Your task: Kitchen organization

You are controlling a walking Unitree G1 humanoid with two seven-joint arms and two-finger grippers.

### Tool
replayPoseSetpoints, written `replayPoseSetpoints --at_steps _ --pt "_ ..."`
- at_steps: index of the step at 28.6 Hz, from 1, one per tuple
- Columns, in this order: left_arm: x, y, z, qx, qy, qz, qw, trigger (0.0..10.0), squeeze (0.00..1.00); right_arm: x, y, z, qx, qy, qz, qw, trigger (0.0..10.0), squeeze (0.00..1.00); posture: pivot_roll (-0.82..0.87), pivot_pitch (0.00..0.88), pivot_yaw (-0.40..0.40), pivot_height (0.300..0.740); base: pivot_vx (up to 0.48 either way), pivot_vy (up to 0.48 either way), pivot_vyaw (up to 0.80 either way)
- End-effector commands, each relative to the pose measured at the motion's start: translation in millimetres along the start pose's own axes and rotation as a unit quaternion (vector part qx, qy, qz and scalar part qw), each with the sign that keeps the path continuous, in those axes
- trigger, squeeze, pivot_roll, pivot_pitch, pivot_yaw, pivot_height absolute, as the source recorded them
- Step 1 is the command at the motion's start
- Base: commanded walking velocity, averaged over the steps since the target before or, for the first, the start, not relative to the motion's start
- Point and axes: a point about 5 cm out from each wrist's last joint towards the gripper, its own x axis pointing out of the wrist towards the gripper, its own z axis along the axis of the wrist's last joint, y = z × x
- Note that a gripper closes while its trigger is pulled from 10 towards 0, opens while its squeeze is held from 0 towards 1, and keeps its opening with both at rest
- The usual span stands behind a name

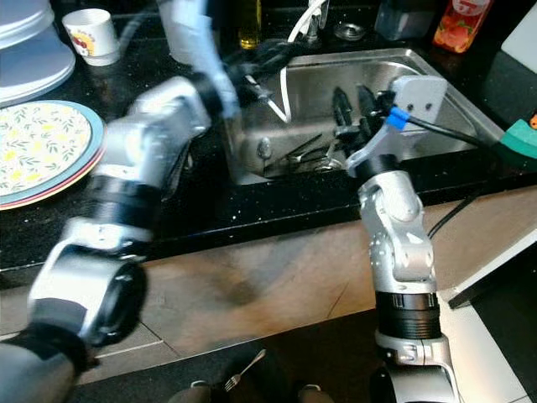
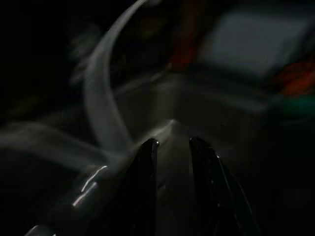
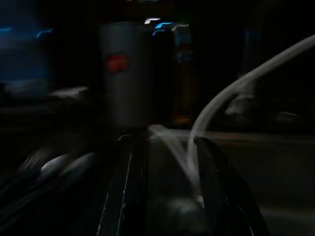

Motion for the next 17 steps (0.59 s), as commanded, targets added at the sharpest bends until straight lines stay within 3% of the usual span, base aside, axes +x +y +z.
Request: replayPoseSetpoints --at_steps 1,5,13,17 --pt "-18.0 16.1 -17 -0.008 0.07 0.073 0.995 10.0 0.0 -4.1 11.8 -4 0.002 0.02 0.057 0.998 10.0 0.0 0.15 0.164 -0.004 0.74 0.0 0.0 0.0" --pt "-42.1 18.6 -25 -0.049 0.094 0.105 0.989 10.0 0.0 -6.8 22.2 -8 0.019 0.033 0.115 0.993 10.0 0.0 0.18 0.167 -0.017 0.74 0.0 0.0 0.0" --pt "-66.3 18.0 -24 -0.039 0.119 0.123 0.985 10.0 0.0 -6.0 27.3 -4 0.059 0.019 0.138 0.988 10.0 0.0 0.2 0.167 -0.027 0.74 0.0 0.0 0.0" --pt "-80.5 13.9 -41 -0.041 0.169 0.13 0.976 10.0 0.0 -9.1 31.3 -2 0.074 0.016 0.167 0.983 10.0 0.0 0.21 0.167 -0.028 0.74 0.0 0.0 0.0"
